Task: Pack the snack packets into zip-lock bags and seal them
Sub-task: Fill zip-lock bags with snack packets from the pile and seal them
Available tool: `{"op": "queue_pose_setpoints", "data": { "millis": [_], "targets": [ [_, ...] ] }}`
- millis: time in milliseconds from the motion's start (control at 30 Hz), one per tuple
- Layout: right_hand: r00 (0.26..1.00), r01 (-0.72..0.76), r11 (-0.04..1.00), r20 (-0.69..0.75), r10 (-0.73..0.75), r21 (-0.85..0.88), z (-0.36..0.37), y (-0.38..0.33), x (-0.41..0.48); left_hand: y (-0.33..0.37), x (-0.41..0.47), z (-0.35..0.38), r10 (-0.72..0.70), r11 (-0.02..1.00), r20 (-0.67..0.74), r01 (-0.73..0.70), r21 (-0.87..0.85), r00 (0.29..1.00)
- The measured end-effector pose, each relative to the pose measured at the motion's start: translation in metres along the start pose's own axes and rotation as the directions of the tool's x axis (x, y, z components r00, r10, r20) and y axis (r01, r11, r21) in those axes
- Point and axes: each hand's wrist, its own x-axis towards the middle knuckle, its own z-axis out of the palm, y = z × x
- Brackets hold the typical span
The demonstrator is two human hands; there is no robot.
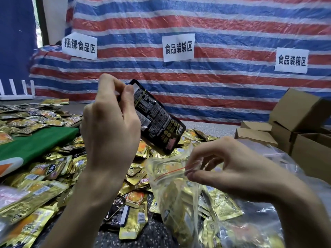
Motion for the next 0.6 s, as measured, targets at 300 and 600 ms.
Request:
{"op": "queue_pose_setpoints", "data": {
  "millis": [300, 600],
  "targets": [
    [0.997, 0.035, 0.998, -0.064, -0.032, 0.05, 0.002, -0.002, 0.0, 0.017, -0.013, -0.004, -0.06, 0.998, 0.294, 0.062, 0.003, 0.954],
    [0.952, 0.13, 0.987, -0.292, -0.097, 0.095, 0.009, -0.004, 0.004, 0.012, -0.032, 0.026, -0.21, 0.978, 0.673, 0.151, 0.145, 0.709]
  ]
}}
